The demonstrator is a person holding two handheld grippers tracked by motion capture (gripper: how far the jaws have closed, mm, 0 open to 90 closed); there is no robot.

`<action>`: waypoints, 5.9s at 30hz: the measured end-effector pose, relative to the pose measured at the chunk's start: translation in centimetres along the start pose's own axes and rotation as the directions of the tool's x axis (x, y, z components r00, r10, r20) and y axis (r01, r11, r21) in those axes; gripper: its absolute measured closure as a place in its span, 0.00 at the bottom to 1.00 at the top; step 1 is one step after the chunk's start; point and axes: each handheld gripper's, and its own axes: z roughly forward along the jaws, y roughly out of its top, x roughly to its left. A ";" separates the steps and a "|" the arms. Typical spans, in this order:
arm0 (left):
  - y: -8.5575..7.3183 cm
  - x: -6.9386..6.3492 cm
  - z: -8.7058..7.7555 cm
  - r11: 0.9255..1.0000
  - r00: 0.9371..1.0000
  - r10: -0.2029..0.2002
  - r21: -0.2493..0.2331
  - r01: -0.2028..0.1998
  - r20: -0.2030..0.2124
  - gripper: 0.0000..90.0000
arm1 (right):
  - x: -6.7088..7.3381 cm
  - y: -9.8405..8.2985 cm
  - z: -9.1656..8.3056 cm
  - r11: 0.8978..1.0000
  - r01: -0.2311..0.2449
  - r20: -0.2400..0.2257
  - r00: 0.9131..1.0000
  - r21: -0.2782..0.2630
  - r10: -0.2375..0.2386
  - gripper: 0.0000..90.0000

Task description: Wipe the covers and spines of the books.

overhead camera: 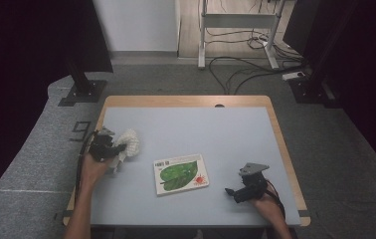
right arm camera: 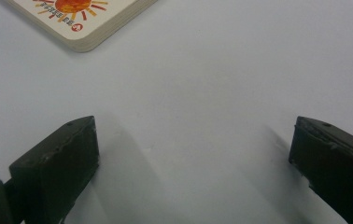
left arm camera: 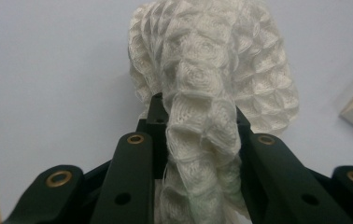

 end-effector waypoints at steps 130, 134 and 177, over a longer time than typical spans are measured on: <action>6.4 -22.8 10.6 0.938 0.879 0.327 -0.008 -0.346 0.348 0.75 | 0.1 -0.1 -0.1 1.000 0.009 -0.002 1.000 -0.007 -0.009 0.03; 6.2 -22.8 10.4 0.937 0.875 0.330 -0.008 -0.350 0.355 0.75 | 0.1 -0.1 -0.1 1.000 0.010 -0.001 1.000 -0.008 -0.010 0.03; 0.9 -16.9 4.8 0.952 0.908 0.292 0.000 -0.306 0.300 0.75 | 0.1 -0.1 -0.1 1.000 0.012 -0.002 1.000 -0.010 -0.012 0.04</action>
